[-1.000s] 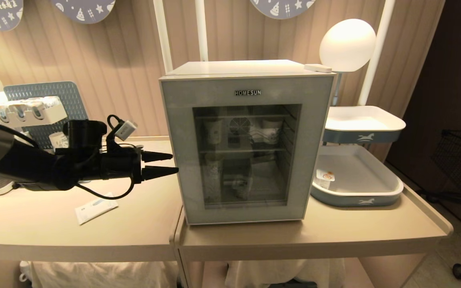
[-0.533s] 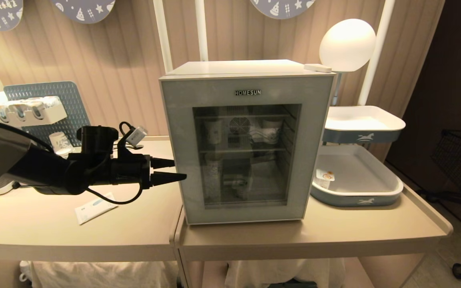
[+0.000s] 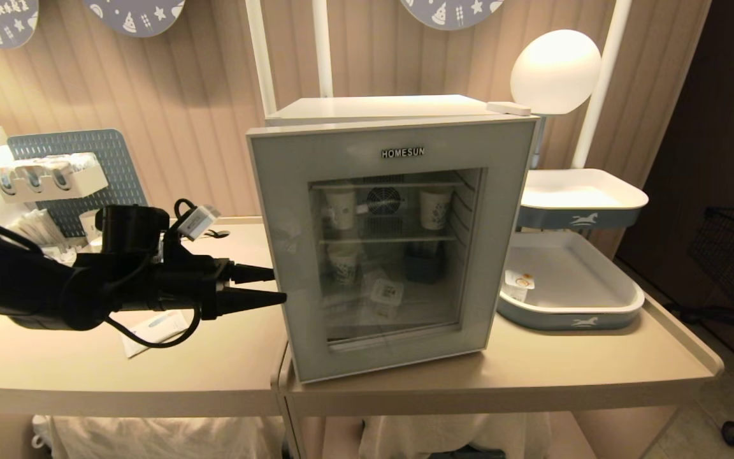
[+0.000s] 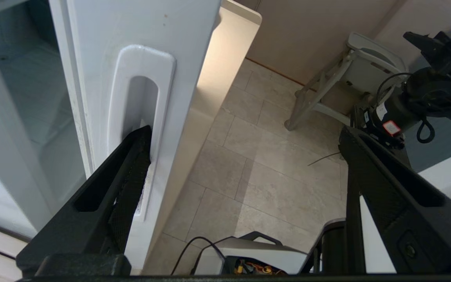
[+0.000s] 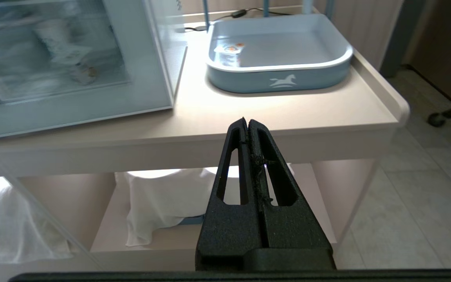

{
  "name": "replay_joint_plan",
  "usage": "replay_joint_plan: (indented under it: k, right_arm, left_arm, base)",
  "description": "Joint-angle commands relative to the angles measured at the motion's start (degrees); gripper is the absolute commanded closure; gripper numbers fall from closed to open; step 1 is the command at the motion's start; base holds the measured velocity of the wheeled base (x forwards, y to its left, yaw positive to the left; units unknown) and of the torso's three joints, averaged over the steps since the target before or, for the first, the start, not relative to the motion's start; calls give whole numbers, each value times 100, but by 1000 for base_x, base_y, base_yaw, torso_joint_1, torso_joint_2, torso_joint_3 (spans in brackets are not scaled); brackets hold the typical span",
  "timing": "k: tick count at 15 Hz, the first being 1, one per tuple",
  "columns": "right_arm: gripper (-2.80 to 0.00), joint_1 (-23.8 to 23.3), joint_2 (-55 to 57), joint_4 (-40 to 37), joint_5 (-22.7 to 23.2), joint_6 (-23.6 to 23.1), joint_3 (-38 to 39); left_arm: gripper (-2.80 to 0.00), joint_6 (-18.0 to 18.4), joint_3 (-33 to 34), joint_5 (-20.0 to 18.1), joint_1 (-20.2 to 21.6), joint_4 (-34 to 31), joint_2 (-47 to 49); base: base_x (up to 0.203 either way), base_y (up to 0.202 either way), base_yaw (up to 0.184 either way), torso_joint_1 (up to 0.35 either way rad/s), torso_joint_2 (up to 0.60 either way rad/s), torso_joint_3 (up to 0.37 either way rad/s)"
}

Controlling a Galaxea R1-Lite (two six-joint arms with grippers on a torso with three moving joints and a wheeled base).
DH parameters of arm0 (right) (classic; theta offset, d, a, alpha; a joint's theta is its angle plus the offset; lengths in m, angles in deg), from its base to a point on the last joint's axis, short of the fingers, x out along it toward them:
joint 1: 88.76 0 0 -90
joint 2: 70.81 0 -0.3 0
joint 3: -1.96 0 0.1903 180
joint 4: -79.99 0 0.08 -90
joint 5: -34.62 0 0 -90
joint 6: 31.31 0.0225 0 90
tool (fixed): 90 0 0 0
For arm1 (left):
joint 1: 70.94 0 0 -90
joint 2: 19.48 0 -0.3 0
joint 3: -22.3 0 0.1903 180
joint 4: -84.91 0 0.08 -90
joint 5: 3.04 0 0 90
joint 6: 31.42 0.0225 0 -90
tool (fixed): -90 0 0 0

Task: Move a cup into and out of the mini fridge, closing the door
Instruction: Open the freezer door

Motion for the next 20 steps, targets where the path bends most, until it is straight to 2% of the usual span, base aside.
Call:
replay_joint_plan:
  k: [1, 8, 9, 12, 13, 14, 15, 17, 18, 20]
  right_arm:
    - [0, -7, 5, -8, 0, 0, 0]
    - [0, 2, 6, -8, 0, 0, -8]
    - [0, 2, 6, -8, 0, 0, 0]
    - [0, 2, 6, -8, 0, 0, -9]
    - [0, -5, 6, -8, 0, 0, 0]
    - [0, 2, -3, 0, 9, 0, 0]
    - [0, 2, 6, -8, 0, 0, 0]
    - [0, 2, 6, -8, 0, 0, 0]
    - [0, 2, 6, -8, 0, 0, 0]
    - [0, 2, 6, -6, 0, 0, -4]
  left_arm:
    - [-280, 22, 318, -42, -10, 67, -434]
    - [-280, 23, 1902, -45, 0, 501, -1921]
    - [-280, 20, 2145, -23, 85, 514, -2105]
    - [-280, -49, 2247, 48, 838, 520, -1960]
    - [0, -58, 2219, 85, 994, 521, -1793]
    - [0, -75, 2168, 262, 1044, 522, -1649]
    - [0, -87, 2116, 596, 1035, 522, -1535]
    - [0, -106, 1968, 1605, 709, 598, -1113]
    - [0, -188, 1905, 1952, 487, 749, -958]
    - [0, -685, 1820, 2236, 88, 1180, -833]
  base:
    - [0, 0, 0, 0, 0, 0]
    - [0, 0, 0, 0, 0, 0]
    - [0, 0, 0, 0, 0, 0]
    - [0, 0, 0, 0, 0, 0]
    - [0, 0, 0, 0, 0, 0]
    - [0, 0, 0, 0, 0, 0]
    - [0, 0, 0, 0, 0, 0]
    - [0, 0, 0, 0, 0, 0]
    - [0, 0, 0, 0, 0, 0]
    - [0, 0, 0, 0, 0, 0]
